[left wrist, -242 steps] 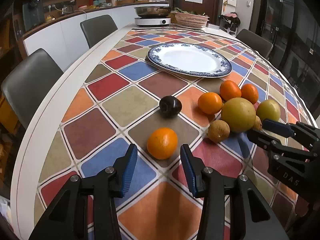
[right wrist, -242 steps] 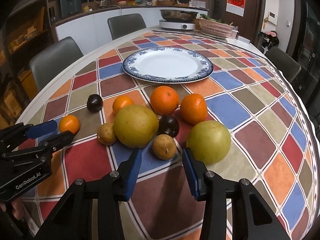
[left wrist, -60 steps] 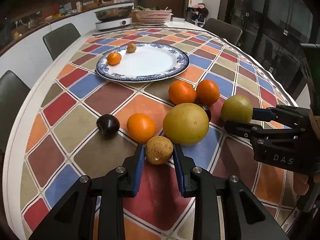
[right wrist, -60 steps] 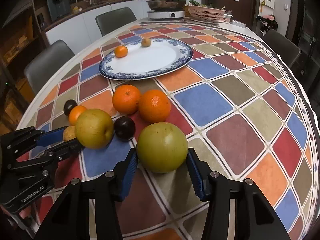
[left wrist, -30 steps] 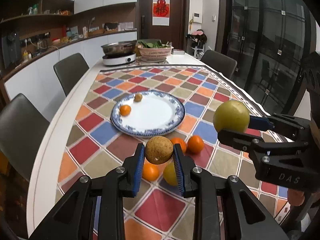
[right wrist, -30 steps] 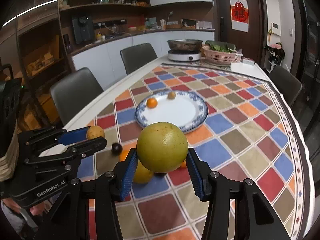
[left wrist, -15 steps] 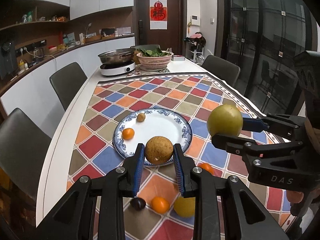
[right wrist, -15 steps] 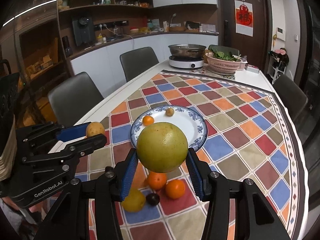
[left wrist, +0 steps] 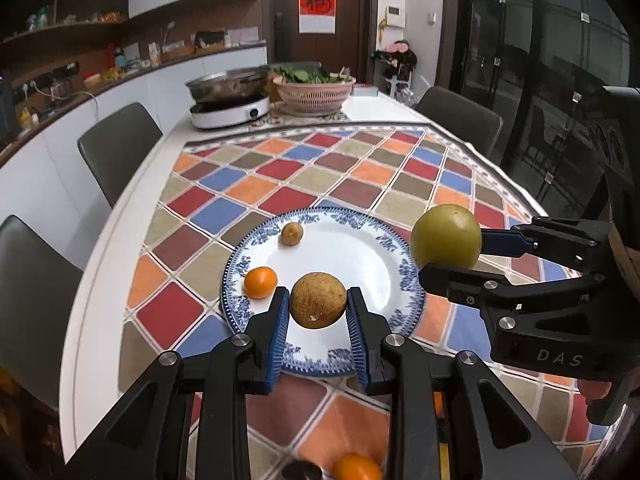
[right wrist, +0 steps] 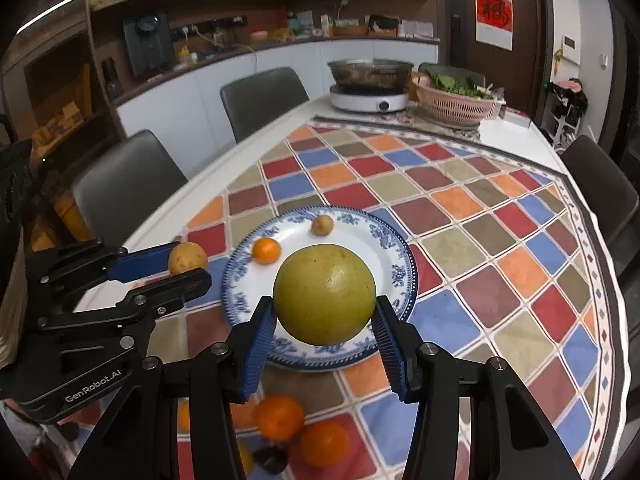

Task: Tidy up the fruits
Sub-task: 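Lift the kiwi with the left gripper while the right gripper lifts the pomelo toward the plate, then open both grippers to release the kiwi and pomelo onto the plate, then move both grippers back toward the remaining fruits beside the plate, then grasp the dark plum with the left gripper while the right gripper grasps a yellow pomelo, then carry the plum and pomelo toward the plate with both grippers, then open both grippers to drop the plum and pomelo onto the plate, then move both grippers back toward the loose oranges and second plum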

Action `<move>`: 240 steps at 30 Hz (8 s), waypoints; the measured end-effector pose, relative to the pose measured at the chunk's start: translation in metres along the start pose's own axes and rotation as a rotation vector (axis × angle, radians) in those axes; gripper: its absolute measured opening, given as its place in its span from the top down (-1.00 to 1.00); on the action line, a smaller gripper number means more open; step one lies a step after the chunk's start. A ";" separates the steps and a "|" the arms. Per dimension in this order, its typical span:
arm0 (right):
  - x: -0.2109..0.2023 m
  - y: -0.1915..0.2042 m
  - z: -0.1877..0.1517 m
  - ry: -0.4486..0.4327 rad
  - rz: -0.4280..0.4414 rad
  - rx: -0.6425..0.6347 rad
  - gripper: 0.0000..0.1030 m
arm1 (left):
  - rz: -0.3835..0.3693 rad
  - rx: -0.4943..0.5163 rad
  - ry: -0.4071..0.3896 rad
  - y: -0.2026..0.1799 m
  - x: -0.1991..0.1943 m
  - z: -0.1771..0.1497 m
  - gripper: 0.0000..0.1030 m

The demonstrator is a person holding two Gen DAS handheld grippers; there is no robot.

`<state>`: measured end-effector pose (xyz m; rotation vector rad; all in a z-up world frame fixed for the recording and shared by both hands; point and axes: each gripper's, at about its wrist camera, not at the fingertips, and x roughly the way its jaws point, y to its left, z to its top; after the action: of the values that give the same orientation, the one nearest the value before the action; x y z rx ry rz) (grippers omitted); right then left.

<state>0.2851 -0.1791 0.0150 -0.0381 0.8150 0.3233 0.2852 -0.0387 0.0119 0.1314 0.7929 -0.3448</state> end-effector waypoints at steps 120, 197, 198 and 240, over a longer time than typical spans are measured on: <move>0.009 0.104 -0.116 0.274 -0.125 -0.018 -0.13 | -0.101 0.242 0.186 0.021 -0.003 -0.125 -0.06; 0.031 -0.002 -0.004 0.047 -0.008 -0.054 0.02 | -0.002 0.032 0.048 0.003 0.023 -0.015 0.41; 0.035 -0.003 -0.003 0.055 -0.007 -0.048 0.02 | -0.005 0.027 0.061 0.005 0.030 -0.014 0.41; -0.072 0.020 -0.059 -0.133 -0.090 -0.016 -0.21 | 0.128 0.077 -0.101 -0.035 -0.093 -0.064 -0.40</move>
<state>0.1911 -0.1883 0.0276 -0.0676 0.6766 0.2452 0.1697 -0.0326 0.0346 0.2340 0.6685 -0.2583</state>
